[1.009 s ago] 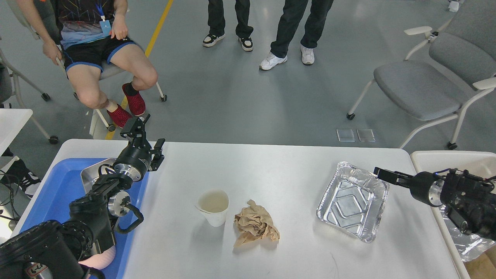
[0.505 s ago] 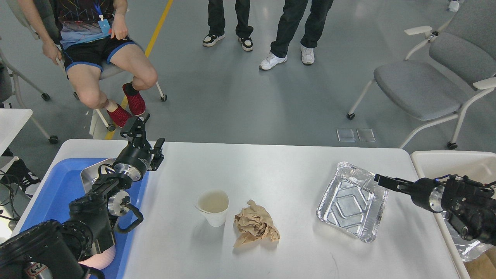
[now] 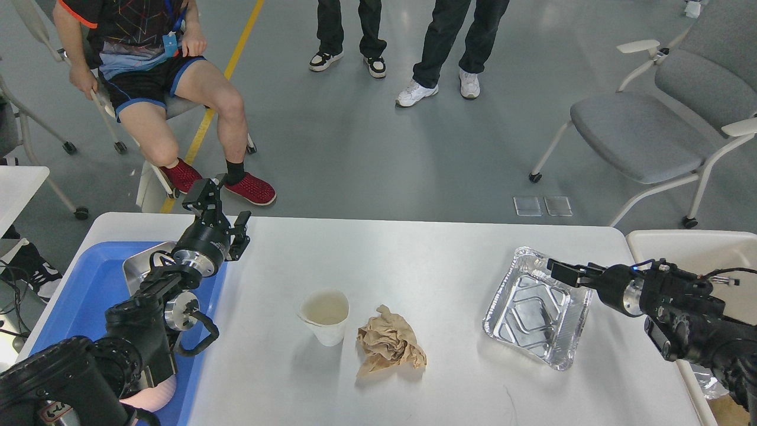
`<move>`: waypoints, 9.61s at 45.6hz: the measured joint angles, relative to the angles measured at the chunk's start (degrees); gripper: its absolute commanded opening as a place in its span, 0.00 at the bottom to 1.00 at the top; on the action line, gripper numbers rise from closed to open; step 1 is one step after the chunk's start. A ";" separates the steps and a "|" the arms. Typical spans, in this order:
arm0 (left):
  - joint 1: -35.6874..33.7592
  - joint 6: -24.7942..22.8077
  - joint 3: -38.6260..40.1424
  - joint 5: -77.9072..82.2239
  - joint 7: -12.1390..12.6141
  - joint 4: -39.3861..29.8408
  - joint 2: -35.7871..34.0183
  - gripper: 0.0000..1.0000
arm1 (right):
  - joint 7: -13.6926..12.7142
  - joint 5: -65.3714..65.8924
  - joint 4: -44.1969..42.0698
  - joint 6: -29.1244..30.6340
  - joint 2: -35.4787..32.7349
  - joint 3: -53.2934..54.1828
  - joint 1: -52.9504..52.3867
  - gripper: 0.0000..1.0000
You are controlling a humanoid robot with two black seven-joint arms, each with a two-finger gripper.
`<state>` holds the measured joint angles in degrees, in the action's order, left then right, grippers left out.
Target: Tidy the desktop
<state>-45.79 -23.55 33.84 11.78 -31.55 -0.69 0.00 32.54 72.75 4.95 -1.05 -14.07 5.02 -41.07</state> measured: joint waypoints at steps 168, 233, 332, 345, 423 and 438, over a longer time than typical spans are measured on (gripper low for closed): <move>-0.08 0.75 0.26 -0.09 0.01 -0.01 0.09 0.97 | -0.01 -1.79 -3.63 -6.25 -0.08 -8.86 6.17 0.39; -0.18 0.86 0.17 -0.09 0.01 -0.01 0.47 0.97 | 0.42 -4.38 -4.98 -4.78 -0.32 -8.63 6.90 0.00; -1.04 3.89 -0.09 0.09 0.55 -0.01 0.65 0.97 | -1.76 -10.62 24.43 10.77 -15.45 -11.65 -13.26 0.00; -1.40 4.20 -0.09 0.29 0.57 -0.01 0.65 0.97 | -1.52 -10.61 21.71 10.63 -9.96 -11.58 -13.31 0.00; -2.72 5.88 -0.18 0.90 0.62 -0.04 2.03 0.97 | -2.16 -11.58 21.41 8.39 -2.93 -10.91 -13.32 0.00; -3.11 5.36 -4.08 1.13 0.70 -0.24 2.11 0.97 | -2.12 -11.58 21.03 8.43 -2.79 -10.90 -12.91 0.00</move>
<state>-48.90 -18.19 29.76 12.91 -30.85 -0.94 2.11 30.41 61.16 25.98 7.38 -16.86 -5.88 -53.99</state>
